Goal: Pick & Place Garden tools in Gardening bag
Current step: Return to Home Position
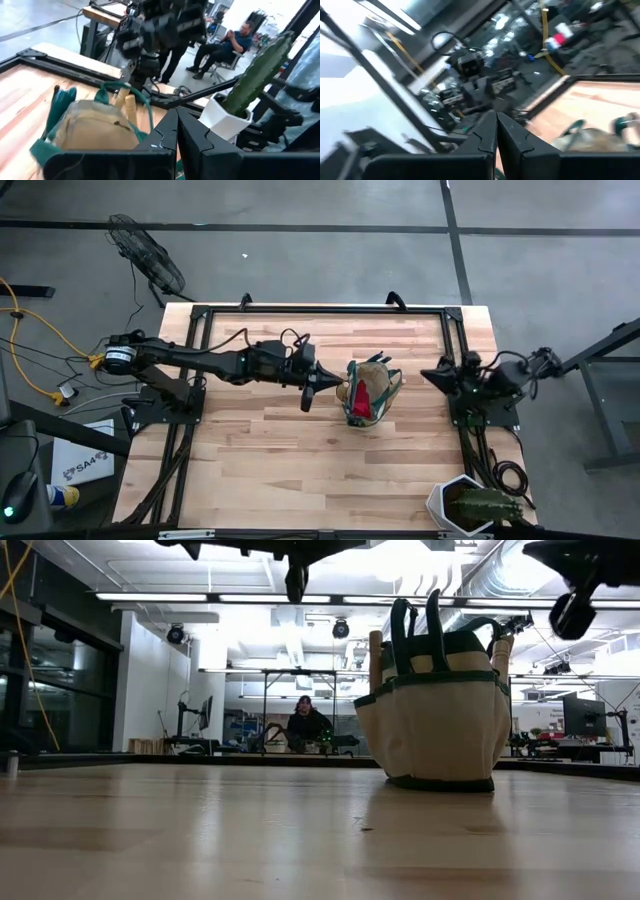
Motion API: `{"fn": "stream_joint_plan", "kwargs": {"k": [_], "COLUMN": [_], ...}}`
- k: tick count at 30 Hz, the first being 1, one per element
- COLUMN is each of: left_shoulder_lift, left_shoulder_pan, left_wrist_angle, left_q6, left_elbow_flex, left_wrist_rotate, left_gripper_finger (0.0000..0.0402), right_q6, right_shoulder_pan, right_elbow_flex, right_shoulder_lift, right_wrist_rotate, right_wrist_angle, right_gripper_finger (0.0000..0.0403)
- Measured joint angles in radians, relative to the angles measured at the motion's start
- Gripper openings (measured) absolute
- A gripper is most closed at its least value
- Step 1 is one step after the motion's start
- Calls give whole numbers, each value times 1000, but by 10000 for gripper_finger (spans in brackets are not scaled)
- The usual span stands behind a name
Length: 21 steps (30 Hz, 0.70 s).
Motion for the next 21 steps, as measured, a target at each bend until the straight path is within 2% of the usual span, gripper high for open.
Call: {"fn": "stream_joint_plan", "kwargs": {"k": [3,6,10,15,21], "left_shoulder_lift": [-1,-1,-1,-1,-16], "left_shoulder_pan": [0,0,0,2,2], "left_wrist_angle": [6,4,-5,-62,-97], "left_q6": [-2,-2,-1,2,8], "left_elbow_flex": [0,0,0,0,1], "left_wrist_rotate": [6,6,8,11,18], "left_gripper_finger": [0,0,0,0,0], "right_q6": [8,28,58,105,133], "right_shoulder_pan": [-50,-103,-182,-313,-485], "right_elbow_flex": [-91,-143,-152,-152,-150], "right_shoulder_lift": [10,10,4,2,2], "right_wrist_rotate": [-80,-107,-165,-284,-492], "right_wrist_angle": [166,200,126,-12,-126], "right_gripper_finger": [2,2,2,2,2]}}
